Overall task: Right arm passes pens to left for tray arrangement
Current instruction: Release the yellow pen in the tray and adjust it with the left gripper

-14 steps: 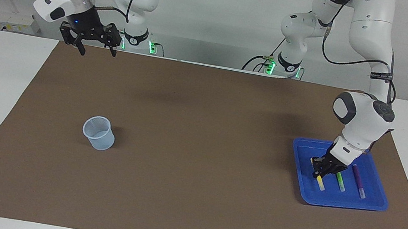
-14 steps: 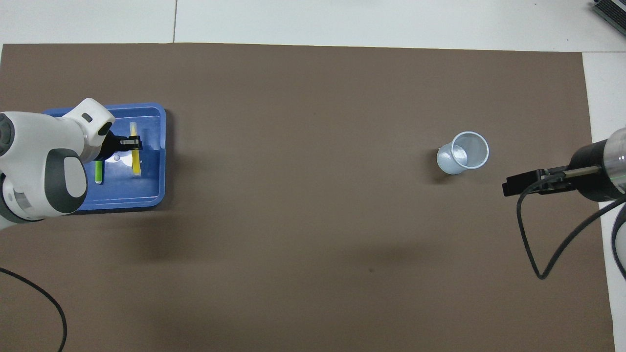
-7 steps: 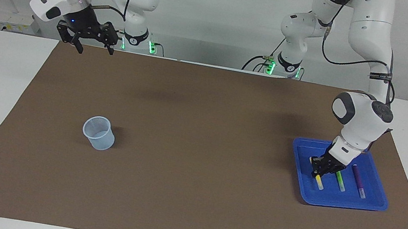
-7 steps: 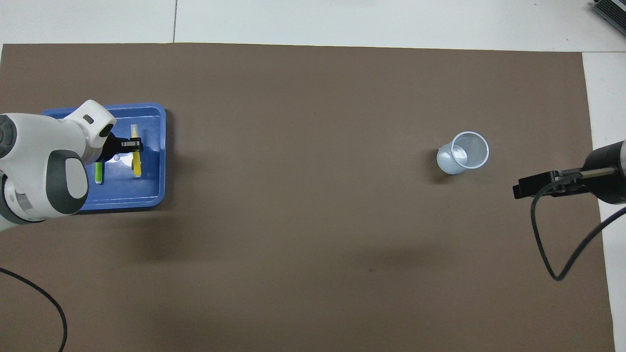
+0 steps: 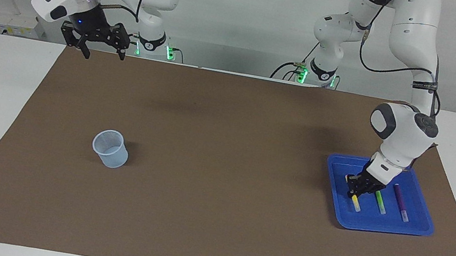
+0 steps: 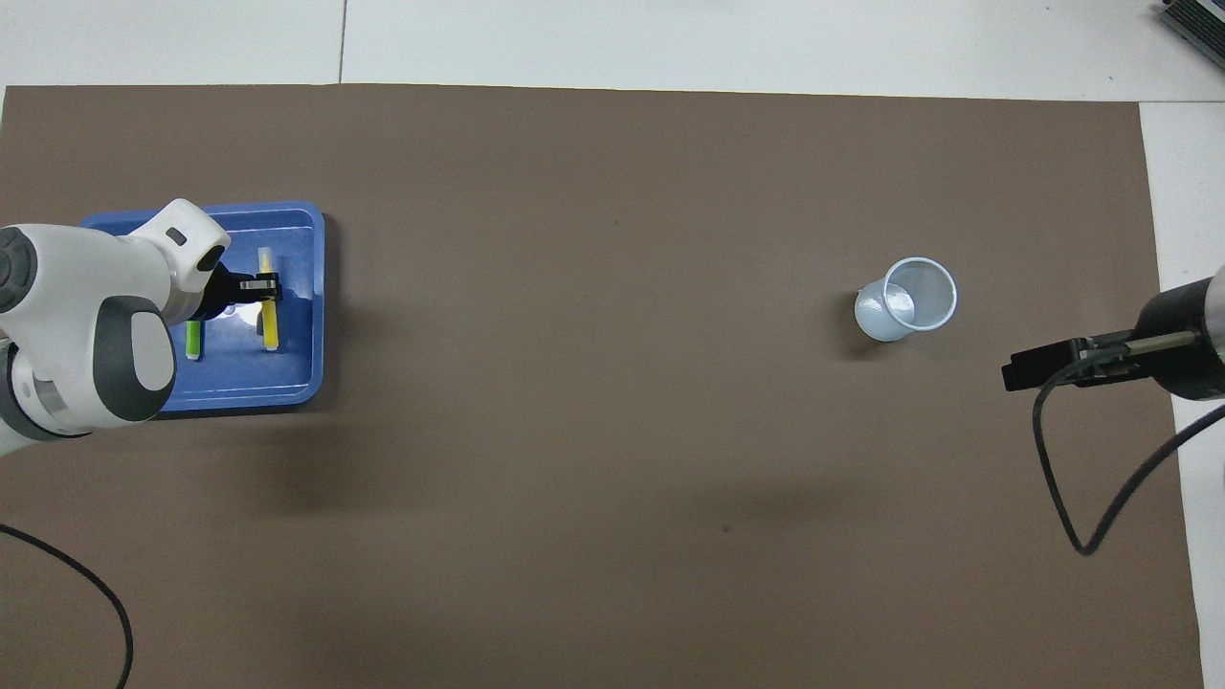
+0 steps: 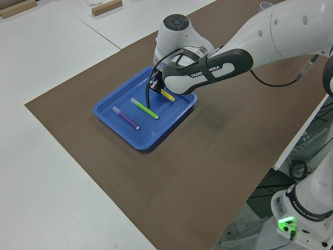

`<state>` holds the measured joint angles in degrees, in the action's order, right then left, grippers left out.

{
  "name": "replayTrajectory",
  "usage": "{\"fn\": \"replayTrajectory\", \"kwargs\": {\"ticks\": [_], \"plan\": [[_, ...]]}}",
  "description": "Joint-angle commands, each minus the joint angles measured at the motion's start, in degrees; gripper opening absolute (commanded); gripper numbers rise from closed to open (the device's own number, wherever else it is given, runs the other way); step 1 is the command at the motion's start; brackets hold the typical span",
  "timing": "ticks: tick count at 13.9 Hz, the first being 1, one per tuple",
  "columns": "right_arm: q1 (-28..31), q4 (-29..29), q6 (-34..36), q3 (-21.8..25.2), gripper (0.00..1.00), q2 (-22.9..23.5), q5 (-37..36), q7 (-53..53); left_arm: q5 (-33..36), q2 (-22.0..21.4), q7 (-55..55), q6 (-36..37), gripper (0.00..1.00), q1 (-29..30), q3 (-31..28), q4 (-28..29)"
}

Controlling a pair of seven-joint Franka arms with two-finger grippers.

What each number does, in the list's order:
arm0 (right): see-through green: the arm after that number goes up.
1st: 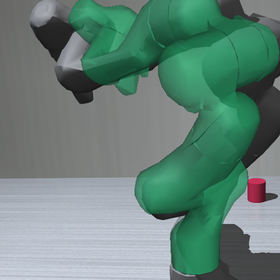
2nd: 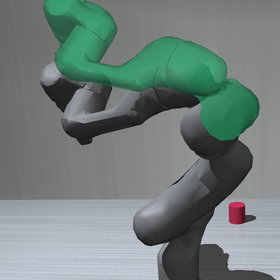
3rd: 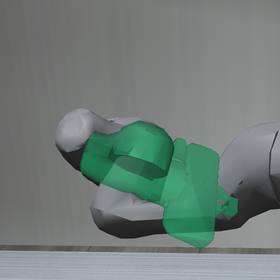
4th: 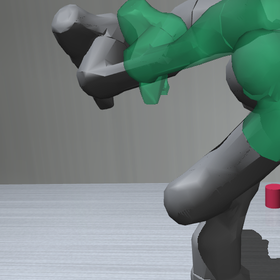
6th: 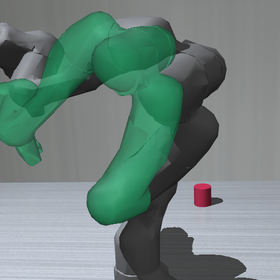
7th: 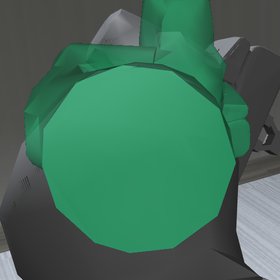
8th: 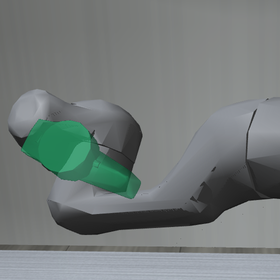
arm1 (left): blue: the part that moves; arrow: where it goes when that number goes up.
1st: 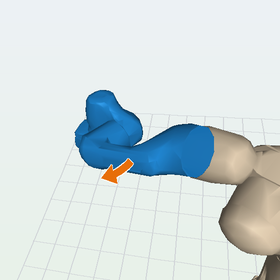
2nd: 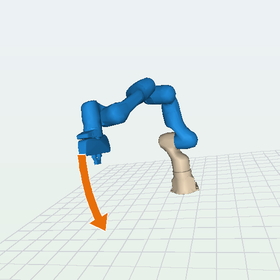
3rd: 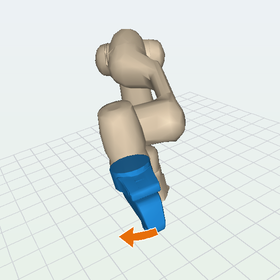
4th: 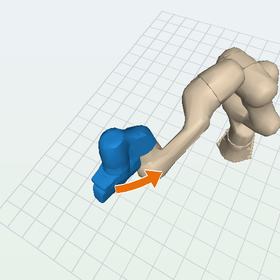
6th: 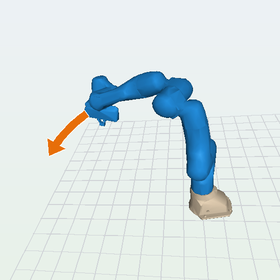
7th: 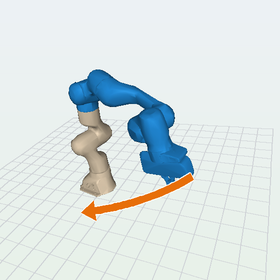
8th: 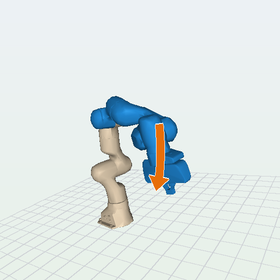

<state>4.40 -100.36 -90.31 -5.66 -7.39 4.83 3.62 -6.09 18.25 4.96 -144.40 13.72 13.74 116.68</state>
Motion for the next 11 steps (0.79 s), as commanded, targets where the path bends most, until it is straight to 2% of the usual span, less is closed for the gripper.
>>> {"fn": "replayTrajectory", "kwargs": {"ticks": [1,6,7,10,11], "plan": [[-0.36,-0.8,-1.36,0.21,1.0,-0.52,-1.4,0.51,1.35,-0.84,-1.18,2.44,0.0,1.04,0.24,1.18],[-0.27,-1.15,-1.71,0.21,1.0,-0.61,-1.31,0.51,1.35,-1.11,-1.53,4.65,0.0,1.04,0.24,1.09],[-0.35,-1.68,-1.88,0.21,1.0,-0.69,-1.31,0.42,1.35,-1.19,-2.32,4.65,0.04,1.04,0.24,1.09],[-0.27,-2.47,-3.11,0.21,1.0,-0.87,-1.31,0.42,1.35,-1.11,-6.62,4.56,0.36,0.69,0.24,1.09],[0.17,-3.25,-3.38,0.21,1.0,-0.96,-1.31,0.34,1.35,-1.11,-6.98,4.56,0.51,0.6,0.24,0.92]]}}
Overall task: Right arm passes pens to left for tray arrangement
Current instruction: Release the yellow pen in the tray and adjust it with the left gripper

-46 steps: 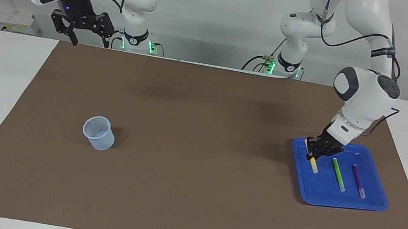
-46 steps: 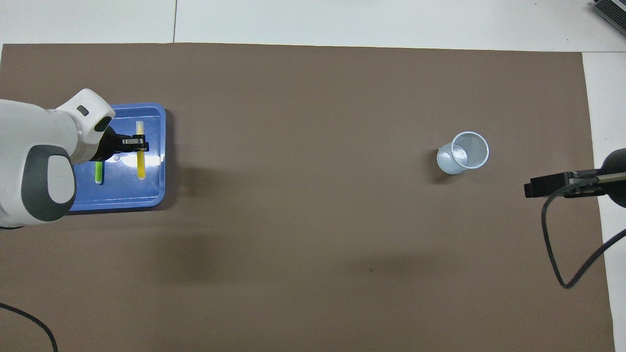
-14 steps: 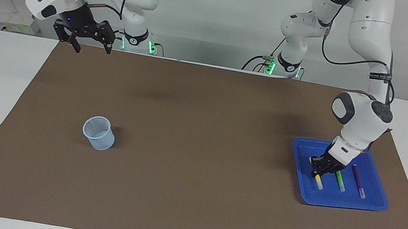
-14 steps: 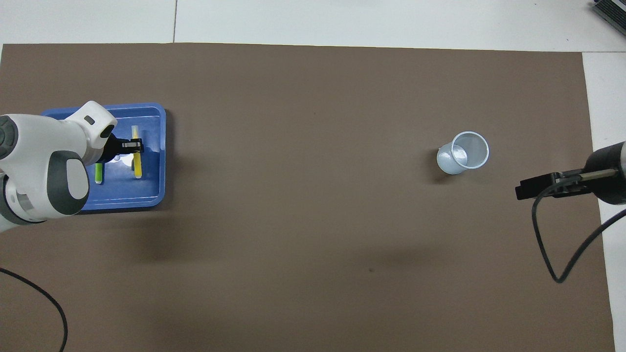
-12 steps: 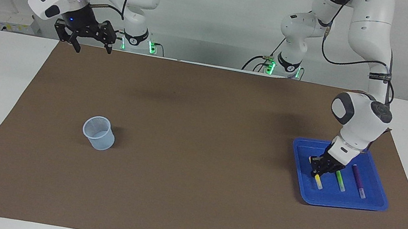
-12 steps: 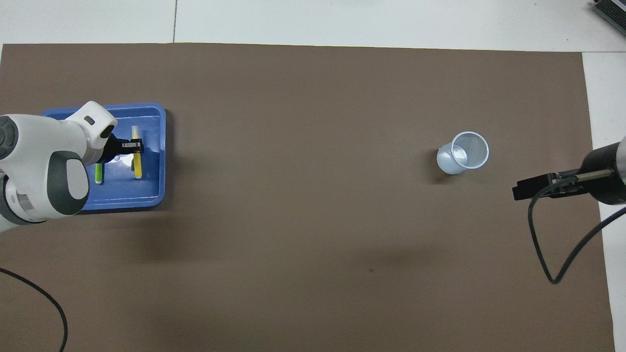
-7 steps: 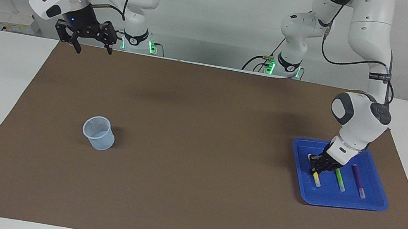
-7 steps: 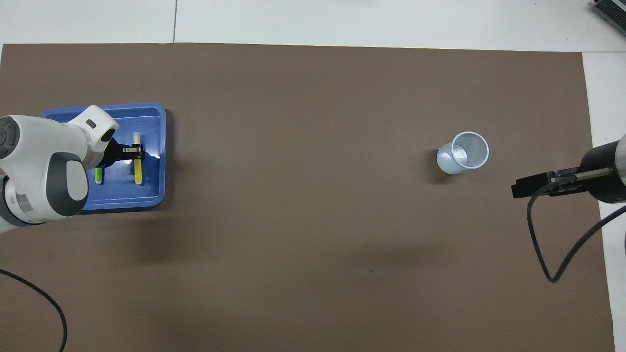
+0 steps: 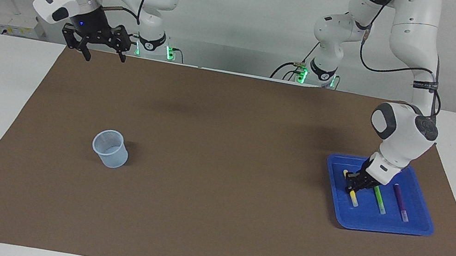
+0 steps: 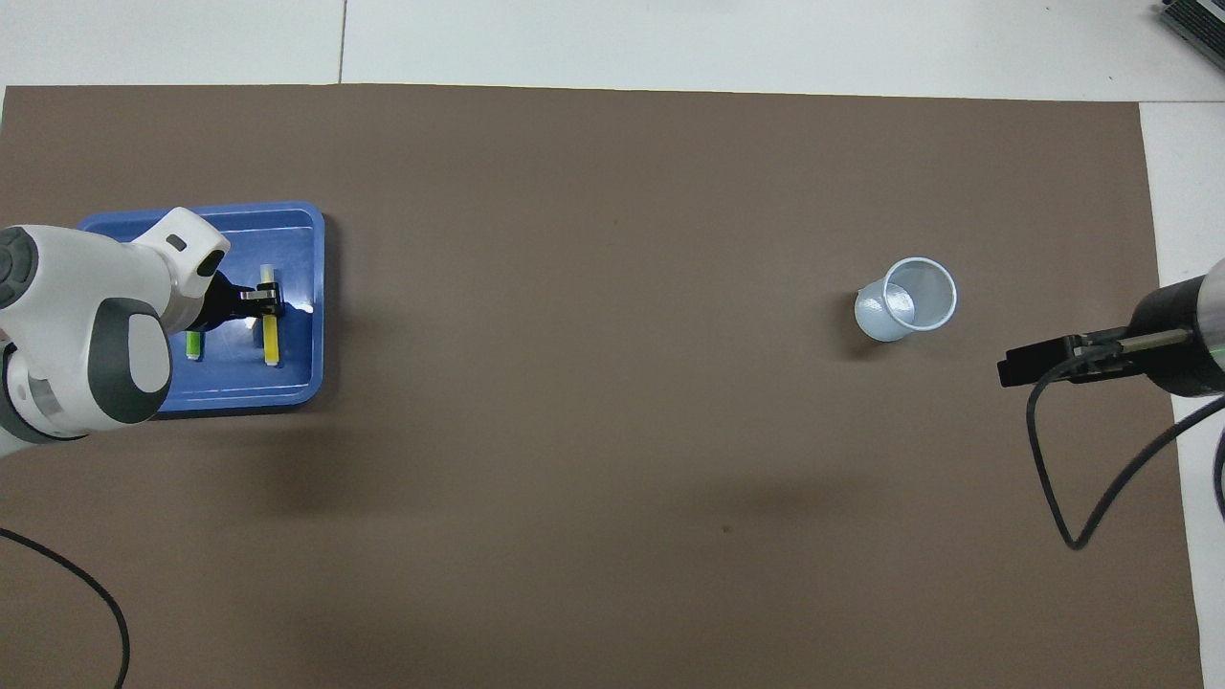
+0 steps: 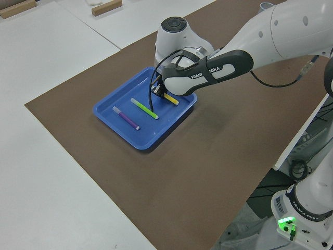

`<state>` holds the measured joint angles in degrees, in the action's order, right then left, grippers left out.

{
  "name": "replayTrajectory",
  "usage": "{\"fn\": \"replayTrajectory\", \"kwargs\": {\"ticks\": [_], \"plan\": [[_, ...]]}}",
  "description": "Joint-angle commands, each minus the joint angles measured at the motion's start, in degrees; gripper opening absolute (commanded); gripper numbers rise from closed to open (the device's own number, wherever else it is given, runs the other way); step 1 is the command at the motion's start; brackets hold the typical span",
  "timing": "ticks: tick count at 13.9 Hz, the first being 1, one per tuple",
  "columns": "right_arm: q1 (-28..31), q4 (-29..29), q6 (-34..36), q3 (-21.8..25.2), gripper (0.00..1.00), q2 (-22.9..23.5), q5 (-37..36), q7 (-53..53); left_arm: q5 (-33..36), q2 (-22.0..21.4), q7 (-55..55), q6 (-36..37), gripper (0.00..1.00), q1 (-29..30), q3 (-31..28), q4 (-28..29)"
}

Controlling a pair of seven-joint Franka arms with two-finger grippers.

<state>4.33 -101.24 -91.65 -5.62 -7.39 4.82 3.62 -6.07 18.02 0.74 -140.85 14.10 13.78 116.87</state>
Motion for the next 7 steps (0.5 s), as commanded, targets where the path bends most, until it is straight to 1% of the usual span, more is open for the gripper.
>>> {"fn": "replayTrajectory", "kwargs": {"ticks": [1,2,7], "plan": [[0.41,-2.73,-2.57,0.26,1.0,-1.22,-1.3,0.42,1.33,-0.88,-2.76,1.02,0.77,0.23,0.2,0.64],[0.33,-2.99,-3.62,0.26,1.0,-1.31,-1.3,0.42,1.33,-0.79,-2.59,1.02,1.0,0.23,0.2,0.47],[-0.2,-2.99,-2.66,0.26,1.0,-1.31,-1.3,0.69,1.33,-0.79,-2.58,1.1,1.0,0.4,0.2,-0.76]]}}
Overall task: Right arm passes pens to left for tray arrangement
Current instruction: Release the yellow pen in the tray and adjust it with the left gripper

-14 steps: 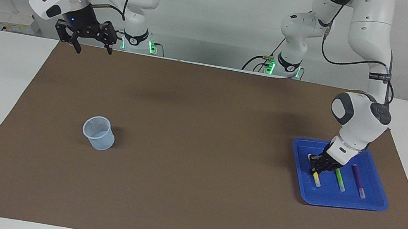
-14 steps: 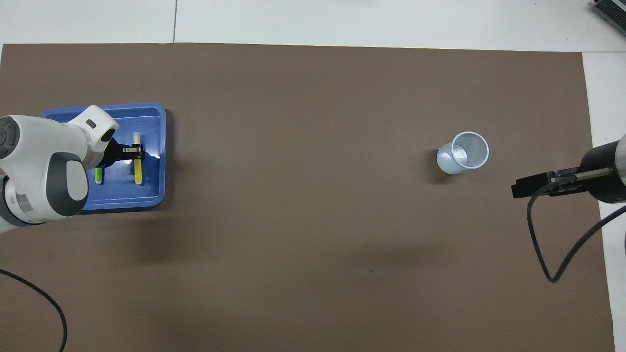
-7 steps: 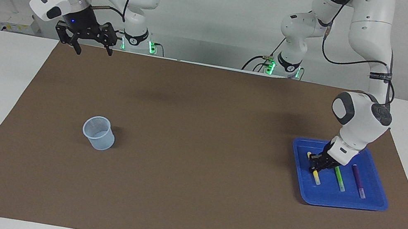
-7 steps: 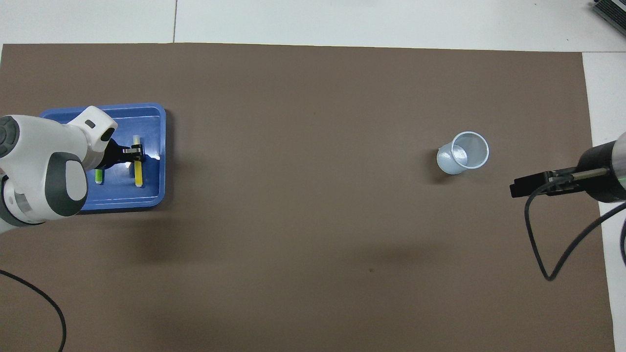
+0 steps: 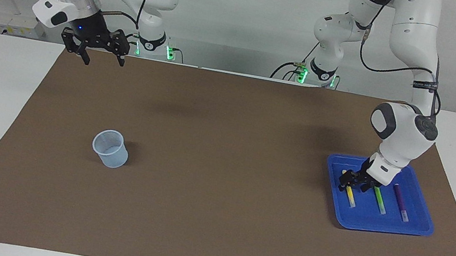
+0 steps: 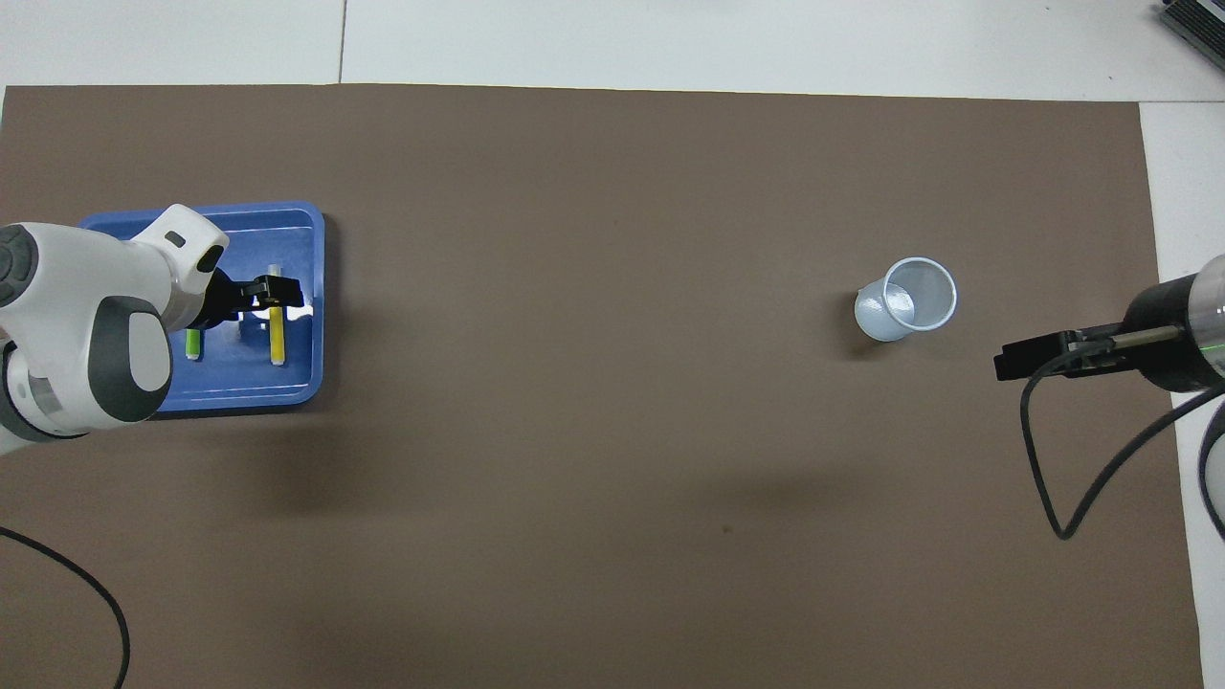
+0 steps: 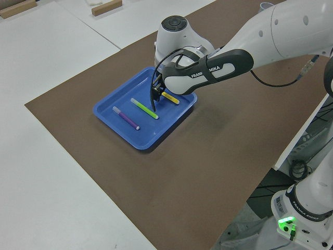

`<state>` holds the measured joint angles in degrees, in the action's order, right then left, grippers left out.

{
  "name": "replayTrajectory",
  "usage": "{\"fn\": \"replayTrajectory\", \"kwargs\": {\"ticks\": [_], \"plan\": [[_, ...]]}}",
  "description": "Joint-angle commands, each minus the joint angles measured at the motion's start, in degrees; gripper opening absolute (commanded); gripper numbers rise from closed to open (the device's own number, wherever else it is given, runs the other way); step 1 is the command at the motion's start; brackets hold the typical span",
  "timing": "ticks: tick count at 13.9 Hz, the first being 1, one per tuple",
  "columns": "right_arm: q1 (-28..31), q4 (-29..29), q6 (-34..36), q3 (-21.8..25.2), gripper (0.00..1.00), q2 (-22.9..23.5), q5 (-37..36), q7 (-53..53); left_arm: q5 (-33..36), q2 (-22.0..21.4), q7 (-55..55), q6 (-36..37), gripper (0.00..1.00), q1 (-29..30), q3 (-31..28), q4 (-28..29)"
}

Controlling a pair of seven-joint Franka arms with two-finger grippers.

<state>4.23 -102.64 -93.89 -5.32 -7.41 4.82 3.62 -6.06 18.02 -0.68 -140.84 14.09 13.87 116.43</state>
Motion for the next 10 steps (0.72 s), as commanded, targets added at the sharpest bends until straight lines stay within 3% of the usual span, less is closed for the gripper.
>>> {"fn": "replayTrajectory", "kwargs": {"ticks": [1,4,10], "plan": [[-0.1,-1.34,-0.16,-0.04,1.0,-1.29,-1.3,0.69,1.32,-0.88,-1.17,1.09,1.0,0.41,0.11,-0.76],[-0.1,-1.51,-0.07,-0.04,1.0,-1.29,-1.3,0.6,1.32,-1.75,-1.26,3.36,1.0,0.24,0.11,-3.39],[-0.1,-1.34,0.55,-0.04,1.0,-1.29,-1.3,0.69,1.32,-3.95,-1.52,14.78,1.0,-0.47,0.55,-9.72]]}}
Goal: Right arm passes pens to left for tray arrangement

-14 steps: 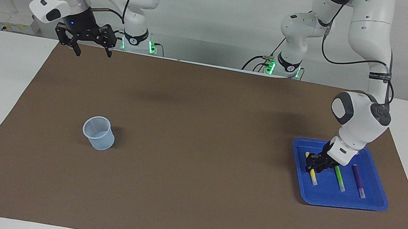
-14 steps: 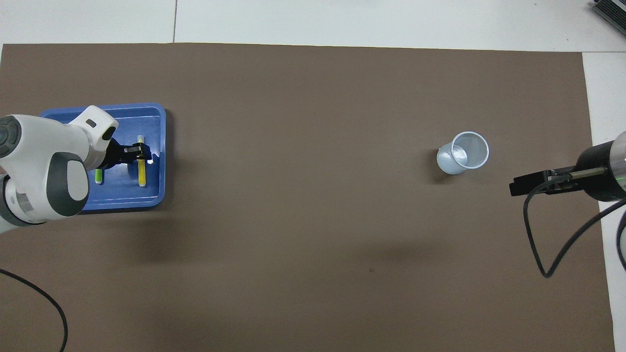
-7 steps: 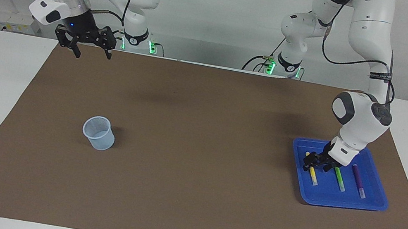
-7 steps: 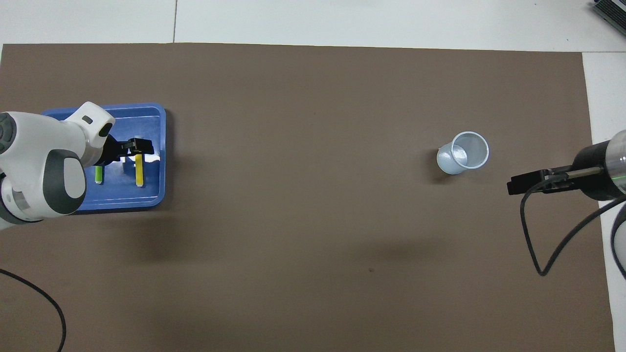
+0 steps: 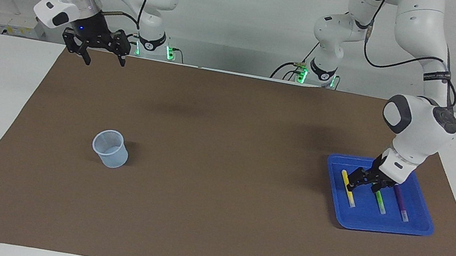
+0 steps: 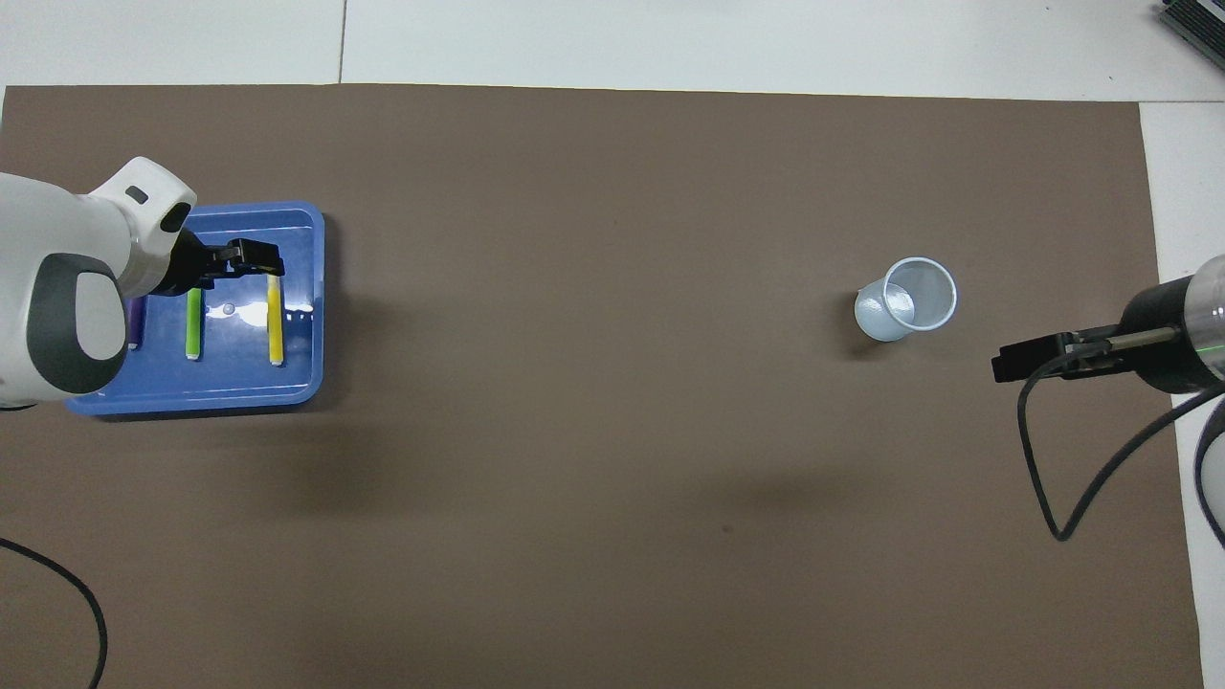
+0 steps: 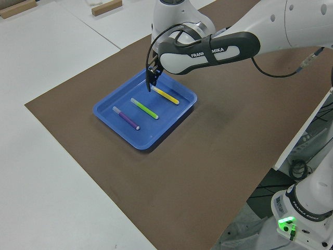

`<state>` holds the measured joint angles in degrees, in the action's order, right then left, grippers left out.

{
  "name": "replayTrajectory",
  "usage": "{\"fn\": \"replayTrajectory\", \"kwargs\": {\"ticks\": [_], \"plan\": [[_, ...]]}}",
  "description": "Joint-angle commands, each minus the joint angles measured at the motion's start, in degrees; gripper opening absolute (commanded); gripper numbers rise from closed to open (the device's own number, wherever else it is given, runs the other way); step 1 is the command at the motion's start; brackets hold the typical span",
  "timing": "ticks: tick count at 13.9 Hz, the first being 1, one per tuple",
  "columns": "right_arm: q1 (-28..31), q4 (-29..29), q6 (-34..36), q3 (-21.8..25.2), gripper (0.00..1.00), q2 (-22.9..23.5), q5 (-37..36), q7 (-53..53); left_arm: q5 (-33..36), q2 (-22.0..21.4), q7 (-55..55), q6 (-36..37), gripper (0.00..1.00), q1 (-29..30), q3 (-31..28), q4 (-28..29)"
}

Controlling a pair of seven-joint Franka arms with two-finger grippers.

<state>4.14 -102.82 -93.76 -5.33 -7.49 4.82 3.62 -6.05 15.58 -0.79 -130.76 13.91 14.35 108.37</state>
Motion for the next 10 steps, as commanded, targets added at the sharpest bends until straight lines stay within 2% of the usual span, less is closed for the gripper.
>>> {"fn": "replayTrajectory", "kwargs": {"ticks": [1,3,10], "plan": [[-0.01,-1.15,0.51,-0.03,1.0,-1.21,-1.3,0.69,1.31,-2.12,-1.41,7.69,1.0,-0.55,0.15,-3.23],[-0.01,-1.15,0.42,-0.03,1.0,-1.21,-1.3,0.6,1.31,-2.48,-2.1,13.67,1.0,-1.51,-0.02,-6.31],[-0.01,-1.06,0.86,-0.03,1.0,-1.21,-1.39,0.6,1.31,-6.08,-3.43,20.27,1.0,-1.52,-0.11,-7.72]]}}
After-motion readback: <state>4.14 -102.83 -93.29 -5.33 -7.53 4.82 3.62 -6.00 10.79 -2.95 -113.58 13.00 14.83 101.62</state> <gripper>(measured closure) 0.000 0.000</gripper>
